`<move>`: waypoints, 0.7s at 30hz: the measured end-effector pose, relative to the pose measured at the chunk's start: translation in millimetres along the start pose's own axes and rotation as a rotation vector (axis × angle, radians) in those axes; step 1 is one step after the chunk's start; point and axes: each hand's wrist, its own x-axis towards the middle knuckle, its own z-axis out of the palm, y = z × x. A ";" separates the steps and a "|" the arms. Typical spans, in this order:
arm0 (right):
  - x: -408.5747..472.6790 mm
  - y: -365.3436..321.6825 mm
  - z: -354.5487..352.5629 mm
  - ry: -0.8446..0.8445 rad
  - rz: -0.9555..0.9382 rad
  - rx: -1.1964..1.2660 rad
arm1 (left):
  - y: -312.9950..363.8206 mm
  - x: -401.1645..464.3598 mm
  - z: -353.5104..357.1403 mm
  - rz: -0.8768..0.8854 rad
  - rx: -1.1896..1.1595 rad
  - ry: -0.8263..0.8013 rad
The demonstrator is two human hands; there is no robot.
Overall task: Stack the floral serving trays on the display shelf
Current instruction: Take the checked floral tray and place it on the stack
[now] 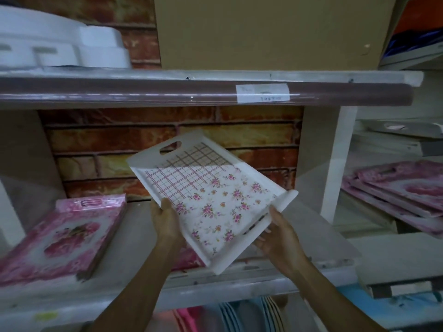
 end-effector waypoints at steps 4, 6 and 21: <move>17.2 -22.7 -23.2 0.076 0.001 -0.073 | 11.9 19.0 -22.7 0.083 0.140 -0.058; 26.3 -35.3 -31.2 0.069 0.045 -0.195 | 19.5 28.9 -30.3 0.088 0.201 -0.088; 103.4 -2.0 -9.1 0.178 -0.131 -1.055 | 2.5 64.0 -36.6 -0.077 0.422 -0.275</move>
